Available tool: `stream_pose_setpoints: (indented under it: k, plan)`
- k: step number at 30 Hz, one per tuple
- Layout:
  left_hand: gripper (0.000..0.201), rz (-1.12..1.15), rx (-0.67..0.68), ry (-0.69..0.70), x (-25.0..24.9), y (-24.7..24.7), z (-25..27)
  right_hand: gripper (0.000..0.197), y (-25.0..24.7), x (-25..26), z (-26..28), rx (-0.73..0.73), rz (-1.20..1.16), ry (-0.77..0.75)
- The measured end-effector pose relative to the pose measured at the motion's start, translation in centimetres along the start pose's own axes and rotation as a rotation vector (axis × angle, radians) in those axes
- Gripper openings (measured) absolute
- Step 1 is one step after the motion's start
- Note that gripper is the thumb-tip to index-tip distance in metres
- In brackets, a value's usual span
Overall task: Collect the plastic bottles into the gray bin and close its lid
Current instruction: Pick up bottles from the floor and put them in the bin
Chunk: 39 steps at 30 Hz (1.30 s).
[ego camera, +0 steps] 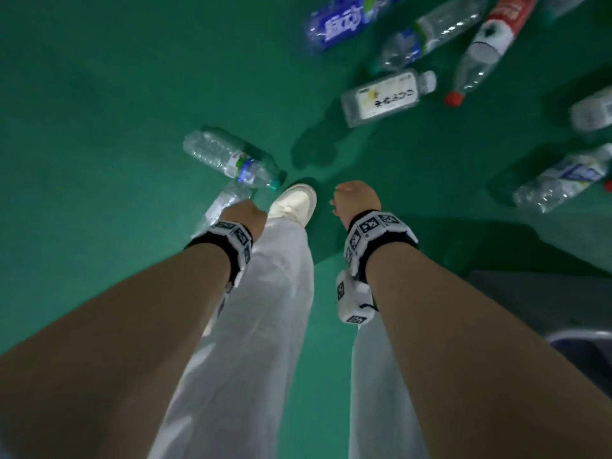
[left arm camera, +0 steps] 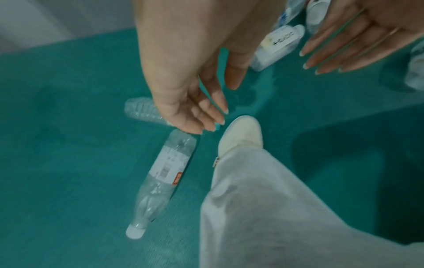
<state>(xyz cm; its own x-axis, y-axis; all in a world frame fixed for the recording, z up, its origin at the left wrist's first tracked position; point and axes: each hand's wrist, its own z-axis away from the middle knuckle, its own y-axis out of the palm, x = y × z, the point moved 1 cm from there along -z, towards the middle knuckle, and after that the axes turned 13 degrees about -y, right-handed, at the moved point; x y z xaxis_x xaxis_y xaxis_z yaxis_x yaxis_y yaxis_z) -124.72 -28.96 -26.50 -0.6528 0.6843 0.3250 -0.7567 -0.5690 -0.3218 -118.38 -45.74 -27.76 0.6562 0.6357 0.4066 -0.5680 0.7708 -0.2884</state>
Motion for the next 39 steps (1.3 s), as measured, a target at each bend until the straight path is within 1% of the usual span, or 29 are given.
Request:
stream_pose_setpoints:
  k: [4, 6, 8, 10, 13, 16, 18, 21, 22, 24, 25, 28, 30, 32, 36, 39]
  plan:
    - [0.035, 0.089, 0.013, -0.060, 4.0, 0.0, -4.5, 0.031, 5.1, 3.2, -3.2, 0.052, 0.162, -0.082]
    - [0.035, 0.169, 0.026, -0.078, 5.1, 0.2, -6.3, 0.029, 7.6, 4.2, -4.3, 0.079, 0.233, -0.105]
    - [0.033, 0.258, 0.013, -0.125, 6.4, 0.8, -8.3, 0.032, 10.2, 4.4, -5.5, 0.119, 0.345, -0.115]
    - [0.032, 0.374, -0.008, -0.192, 7.3, 1.6, -10.0, 0.035, 12.0, 4.4, -6.5, 0.136, 0.408, -0.129]
    - [0.042, 0.428, 0.003, -0.243, 8.5, 2.6, -12.2, 0.045, 15.1, 4.0, -7.9, 0.113, 0.530, -0.207]
    - [0.051, 0.410, 0.032, -0.247, 9.3, 3.2, -14.0, 0.059, 17.8, 3.5, -9.2, 0.132, 0.749, -0.268]
    - [0.050, 0.424, 0.076, -0.216, 9.5, 3.7, -15.1, 0.070, 18.8, 3.4, -10.1, 0.150, 0.857, -0.290]
    - [0.049, 0.377, 0.084, -0.138, 9.6, 4.1, -16.8, 0.073, 20.2, 3.1, -11.3, 0.105, 0.842, -0.251]
    - [0.052, 0.349, 0.072, -0.117, 9.6, 4.4, -17.4, 0.073, 20.6, 3.0, -11.5, 0.097, 0.825, -0.238]
    - [0.065, 0.280, 0.059, -0.082, 9.6, 4.8, -18.2, 0.073, 20.9, 2.8, -11.7, 0.104, 0.791, -0.229]
    - [0.068, 0.268, 0.045, -0.072, 9.5, 4.9, -18.4, 0.074, 21.0, 2.8, -11.7, 0.111, 0.773, -0.229]
    - [0.068, 0.294, 0.013, -0.058, 9.3, 5.3, -18.3, 0.074, 20.5, 2.8, -11.6, 0.150, 0.730, -0.194]
    - [0.068, 0.327, 0.027, -0.061, 9.5, 5.4, -17.6, 0.071, 20.1, 2.7, -11.1, 0.152, 0.678, -0.178]
    - [0.068, 0.357, 0.031, -0.062, 9.8, 5.6, -16.5, 0.070, 19.2, 2.8, -10.3, 0.131, 0.623, -0.158]
    - [0.066, 0.406, 0.035, -0.076, 10.3, 5.4, -13.0, 0.073, 16.4, 3.6, -7.2, 0.148, 0.558, -0.099]
    - [0.069, 0.437, 0.028, -0.082, 9.7, 4.1, -9.4, 0.071, 12.8, 4.8, -4.1, 0.111, 0.490, -0.118]
